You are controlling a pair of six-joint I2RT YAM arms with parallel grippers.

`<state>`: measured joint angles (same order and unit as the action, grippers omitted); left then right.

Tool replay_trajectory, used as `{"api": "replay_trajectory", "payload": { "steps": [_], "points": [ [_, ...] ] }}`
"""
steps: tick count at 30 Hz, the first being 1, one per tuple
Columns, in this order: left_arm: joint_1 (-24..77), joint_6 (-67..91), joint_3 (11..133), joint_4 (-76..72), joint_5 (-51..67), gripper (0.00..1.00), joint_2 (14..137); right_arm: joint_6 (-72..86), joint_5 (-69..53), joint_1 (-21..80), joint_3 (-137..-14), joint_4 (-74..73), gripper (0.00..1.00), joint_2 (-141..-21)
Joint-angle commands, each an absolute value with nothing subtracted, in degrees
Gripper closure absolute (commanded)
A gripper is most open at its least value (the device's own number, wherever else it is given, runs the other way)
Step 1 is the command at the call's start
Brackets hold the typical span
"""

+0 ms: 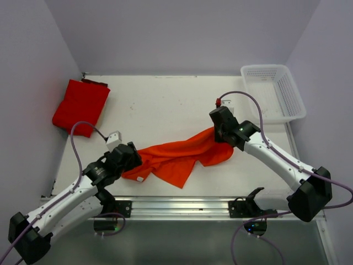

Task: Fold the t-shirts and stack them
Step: Flatten the tshirt out

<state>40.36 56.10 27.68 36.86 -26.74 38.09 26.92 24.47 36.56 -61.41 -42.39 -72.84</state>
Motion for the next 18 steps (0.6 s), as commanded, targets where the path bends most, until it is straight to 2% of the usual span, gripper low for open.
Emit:
{"api": "replay_trajectory", "payload": {
  "steps": [1,8,18],
  "points": [
    [36.39,54.05,26.89,34.27,-19.7,0.22,41.56,25.93,23.91,35.6,-61.88,-40.61,1.0,-70.84],
    [35.95,60.29,30.06,41.74,-20.31,0.29,45.79,25.23,22.06,33.31,-60.21,-39.03,1.0,-70.05],
    [35.95,61.96,28.92,40.7,-13.9,0.35,46.85,24.43,18.54,27.69,-57.75,-36.12,1.0,-69.96]
  ]
}}
